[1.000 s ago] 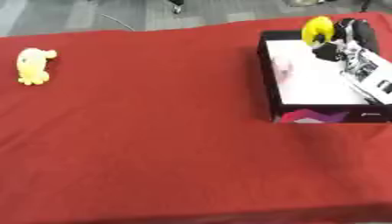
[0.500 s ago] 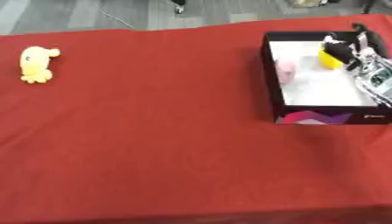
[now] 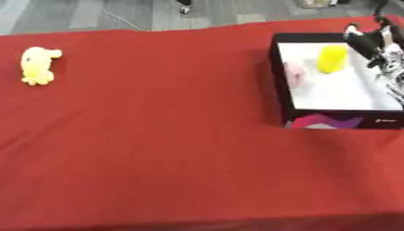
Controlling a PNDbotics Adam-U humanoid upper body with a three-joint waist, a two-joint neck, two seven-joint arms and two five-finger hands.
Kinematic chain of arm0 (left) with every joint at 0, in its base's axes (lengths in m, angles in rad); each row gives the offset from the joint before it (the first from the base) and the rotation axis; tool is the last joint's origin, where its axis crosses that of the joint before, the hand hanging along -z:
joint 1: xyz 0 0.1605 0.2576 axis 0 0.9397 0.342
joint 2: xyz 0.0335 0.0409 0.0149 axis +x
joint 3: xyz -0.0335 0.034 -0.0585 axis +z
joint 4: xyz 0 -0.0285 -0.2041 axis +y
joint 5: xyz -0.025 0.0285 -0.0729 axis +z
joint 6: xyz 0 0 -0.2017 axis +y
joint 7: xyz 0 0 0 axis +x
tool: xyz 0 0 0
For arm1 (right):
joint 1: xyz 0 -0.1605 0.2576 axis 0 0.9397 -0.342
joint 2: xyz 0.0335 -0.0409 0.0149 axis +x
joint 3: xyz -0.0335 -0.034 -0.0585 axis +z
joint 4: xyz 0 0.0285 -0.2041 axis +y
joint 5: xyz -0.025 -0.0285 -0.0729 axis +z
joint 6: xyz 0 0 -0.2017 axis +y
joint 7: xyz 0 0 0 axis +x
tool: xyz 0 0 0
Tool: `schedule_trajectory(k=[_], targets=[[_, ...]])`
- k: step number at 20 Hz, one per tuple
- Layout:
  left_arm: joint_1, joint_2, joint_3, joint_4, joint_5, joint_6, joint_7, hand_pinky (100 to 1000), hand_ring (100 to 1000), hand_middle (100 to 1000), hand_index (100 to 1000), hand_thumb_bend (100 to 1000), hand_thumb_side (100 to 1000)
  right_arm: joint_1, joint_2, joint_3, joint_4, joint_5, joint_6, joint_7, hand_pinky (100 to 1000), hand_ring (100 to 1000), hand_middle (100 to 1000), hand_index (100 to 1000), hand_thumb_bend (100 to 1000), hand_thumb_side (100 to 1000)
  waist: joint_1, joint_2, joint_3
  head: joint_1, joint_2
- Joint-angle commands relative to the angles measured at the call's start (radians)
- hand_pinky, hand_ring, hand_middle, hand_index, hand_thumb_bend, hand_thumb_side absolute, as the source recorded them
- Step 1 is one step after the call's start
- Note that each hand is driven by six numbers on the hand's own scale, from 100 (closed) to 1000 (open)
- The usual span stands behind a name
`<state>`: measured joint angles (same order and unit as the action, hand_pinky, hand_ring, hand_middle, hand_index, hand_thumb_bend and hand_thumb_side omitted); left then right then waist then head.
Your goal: Pick up the objects with one hand, pass them to the other hand, and then place them into the box on the other side of the table.
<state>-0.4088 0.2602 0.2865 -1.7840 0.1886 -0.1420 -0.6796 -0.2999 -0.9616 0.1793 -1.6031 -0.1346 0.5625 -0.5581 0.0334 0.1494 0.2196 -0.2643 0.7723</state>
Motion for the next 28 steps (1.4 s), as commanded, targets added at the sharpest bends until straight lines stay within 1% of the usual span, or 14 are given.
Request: schedule_trajectory(k=[1, 3, 6, 9, 10, 12, 15, 16, 19, 20, 22, 25, 26, 28], targets=[[-0.051, 0.050, -0.001, 0.030, -0.064, -0.032, 0.016, 743, 659, 744, 834, 100, 601, 0.020, -0.038, -0.023, -0.198, 0.129, 0.345, -0.349, 404, 1000, 714, 1000, 100, 580, -0.004, -0.016, -0.007, 0.011, -0.002], [-0.095, 0.068, -0.006, 0.078, -0.146, -0.068, 0.053, 747, 668, 749, 842, 100, 556, 0.043, -0.019, -0.003, -0.337, 0.230, 0.345, -0.349, 420, 1000, 722, 1000, 102, 529, -0.004, -0.019, -0.016, 0.020, -0.002], [-0.174, 0.093, -0.013, 0.175, -0.320, -0.125, 0.138, 759, 684, 756, 847, 100, 448, 0.017, 0.035, 0.101, -0.390, 0.413, 0.328, -0.335, 467, 938, 735, 1000, 152, 432, -0.002, -0.023, -0.026, 0.053, -0.002], [-0.266, 0.118, -0.028, 0.317, -0.535, -0.171, 0.237, 769, 700, 766, 852, 100, 384, -0.022, 0.105, 0.190, -0.396, 0.659, 0.209, -0.204, 508, 864, 744, 991, 207, 364, 0.004, -0.028, -0.043, 0.131, -0.002], [-0.300, 0.126, -0.034, 0.374, -0.611, -0.180, 0.264, 782, 717, 778, 863, 100, 336, -0.035, 0.128, 0.205, -0.396, 0.744, 0.161, -0.140, 533, 824, 750, 978, 240, 336, 0.007, -0.030, -0.049, 0.157, -0.002], [-0.373, 0.138, -0.044, 0.501, -0.785, -0.187, 0.318, 793, 732, 787, 873, 100, 327, -0.069, 0.180, 0.229, -0.397, 0.909, 0.050, -0.004, 552, 793, 751, 968, 263, 309, 0.010, -0.034, -0.065, 0.212, -0.002], [-0.476, 0.144, -0.048, 0.696, -1.019, -0.177, 0.412, 795, 738, 790, 880, 100, 367, -0.118, 0.267, 0.259, -0.397, 1.058, -0.091, 0.108, 552, 768, 737, 958, 270, 296, 0.010, -0.036, -0.092, 0.289, -0.002], [-0.506, 0.143, -0.047, 0.756, -1.080, -0.169, 0.446, 795, 741, 791, 885, 100, 427, -0.130, 0.292, 0.273, -0.397, 1.083, -0.126, 0.120, 556, 759, 733, 953, 273, 294, 0.009, -0.036, -0.101, 0.313, -0.002], [-0.583, 0.132, -0.027, 0.926, -1.250, -0.097, 0.554, 793, 744, 795, 891, 100, 509, -0.156, 0.362, 0.322, -0.397, 1.129, -0.192, 0.145, 554, 761, 732, 953, 255, 301, 0.005, -0.031, -0.129, 0.370, -0.002], [-0.601, 0.125, -0.013, 0.972, -1.292, -0.063, 0.587, 789, 744, 798, 891, 100, 594, -0.161, 0.381, 0.339, -0.397, 1.136, -0.200, 0.151, 544, 773, 729, 957, 231, 310, 0.003, -0.029, -0.139, 0.382, -0.002], [-0.631, 0.115, 0.019, 1.047, -1.350, 0.015, 0.641, 792, 748, 806, 897, 100, 649, -0.170, 0.412, 0.372, -0.397, 1.142, -0.207, 0.157, 535, 787, 727, 960, 209, 323, 0.000, -0.022, -0.159, 0.400, -0.002], [-0.658, 0.114, 0.057, 1.123, -1.409, 0.126, 0.706, 790, 750, 809, 904, 100, 731, -0.177, 0.445, 0.413, -0.397, 1.138, -0.201, 0.153, 523, 807, 724, 966, 180, 337, -0.005, -0.011, -0.189, 0.406, -0.002], [-0.662, 0.117, 0.068, 1.141, -1.419, 0.157, 0.725, 789, 752, 812, 909, 100, 813, -0.178, 0.454, 0.423, -0.397, 1.136, -0.197, 0.149, 516, 815, 722, 970, 167, 341, -0.006, -0.006, -0.198, 0.403, -0.005], [-0.667, 0.127, 0.089, 1.168, -1.418, 0.216, 0.761, 787, 750, 813, 908, 100, 870, -0.181, 0.467, 0.441, -0.397, 1.130, -0.189, 0.136, 511, 824, 720, 972, 151, 350, -0.008, 0.004, -0.217, 0.394, -0.016]])
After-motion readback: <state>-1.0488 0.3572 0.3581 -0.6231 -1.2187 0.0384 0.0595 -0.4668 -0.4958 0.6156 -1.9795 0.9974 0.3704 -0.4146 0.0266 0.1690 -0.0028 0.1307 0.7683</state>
